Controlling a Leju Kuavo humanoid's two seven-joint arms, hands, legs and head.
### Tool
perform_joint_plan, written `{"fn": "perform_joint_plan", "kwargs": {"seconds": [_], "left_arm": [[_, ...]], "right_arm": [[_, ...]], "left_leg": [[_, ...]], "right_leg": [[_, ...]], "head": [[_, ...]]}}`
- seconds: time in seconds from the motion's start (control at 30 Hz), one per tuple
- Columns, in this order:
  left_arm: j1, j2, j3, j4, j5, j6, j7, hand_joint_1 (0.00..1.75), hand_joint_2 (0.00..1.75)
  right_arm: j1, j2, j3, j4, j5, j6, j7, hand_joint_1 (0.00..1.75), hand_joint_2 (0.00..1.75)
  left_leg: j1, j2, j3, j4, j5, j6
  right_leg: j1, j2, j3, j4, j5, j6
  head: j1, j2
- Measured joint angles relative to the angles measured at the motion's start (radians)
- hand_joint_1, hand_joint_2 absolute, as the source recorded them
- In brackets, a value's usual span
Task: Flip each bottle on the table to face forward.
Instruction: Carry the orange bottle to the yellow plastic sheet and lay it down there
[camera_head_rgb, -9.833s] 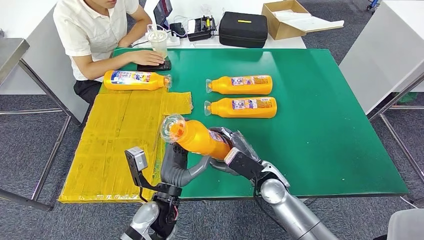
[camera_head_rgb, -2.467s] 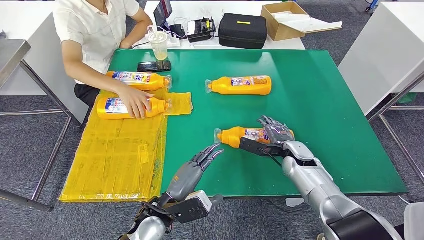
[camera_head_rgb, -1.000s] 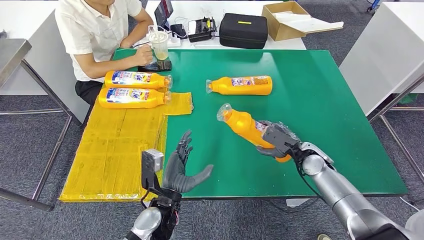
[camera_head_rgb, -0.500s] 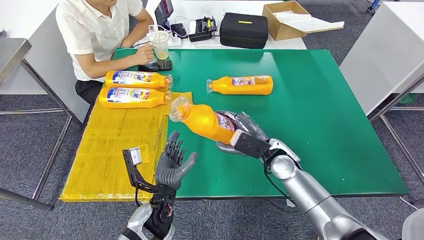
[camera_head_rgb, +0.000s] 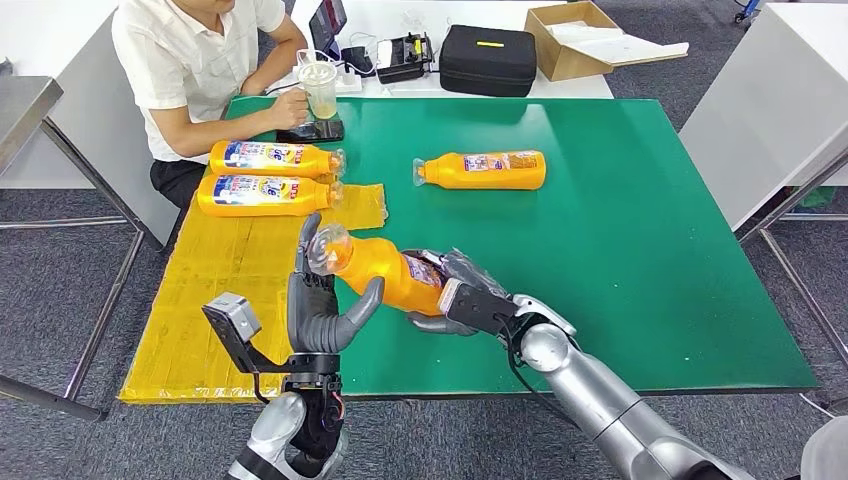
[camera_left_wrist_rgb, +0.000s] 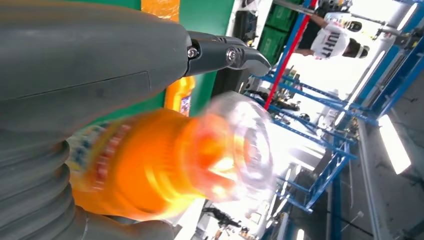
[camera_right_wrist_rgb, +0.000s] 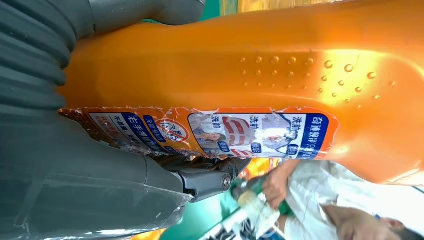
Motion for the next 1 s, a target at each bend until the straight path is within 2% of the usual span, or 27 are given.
{"fn": "perform_joint_plan", "kwargs": {"seconds": [0.13,0.33,0.67,0.87,1.0], "left_arm": [[0.000,-0.001,-0.001,-0.017,0.011,-0.008,0.010,0.00,1.75],[-0.001,0.000,-0.012,-0.006,0.121,-0.113,0.117,0.00,1.75],[-0.016,-0.001,-0.029,0.033,0.131,-0.141,0.149,0.00,1.75],[-0.035,-0.001,-0.029,0.078,0.177,-0.201,0.181,0.00,1.75],[-0.045,-0.002,-0.026,0.101,0.154,-0.187,0.151,0.00,1.75]], "right_arm": [[0.001,0.006,0.014,0.010,-0.003,0.004,0.003,1.75,1.75],[-0.003,0.012,0.038,0.025,0.002,-0.002,-0.002,1.75,1.75],[-0.026,0.026,0.062,0.035,0.006,-0.014,-0.005,1.75,1.75],[-0.037,0.033,0.069,0.035,0.006,-0.015,-0.010,1.75,1.75],[-0.041,0.039,0.071,0.033,0.005,-0.015,-0.011,1.75,1.75]], "left_leg": [[0.000,0.000,0.000,0.000,0.000,0.000],[0.000,0.000,0.000,0.000,0.000,0.000],[0.000,0.000,0.000,0.000,0.000,0.000],[0.000,0.000,-0.001,0.000,0.000,0.000],[0.000,0.000,-0.001,0.000,0.000,0.000]], "right_leg": [[0.000,0.000,0.000,0.000,0.000,0.000],[0.000,0.000,0.000,0.000,0.000,0.000],[0.000,0.000,0.000,0.000,0.000,0.000],[0.000,0.000,0.000,0.000,0.000,0.000],[0.000,0.000,0.000,0.000,0.000,0.000]], "head": [[0.000,0.000],[0.000,0.000],[0.000,0.000],[0.000,0.000],[0.000,0.000]]}}
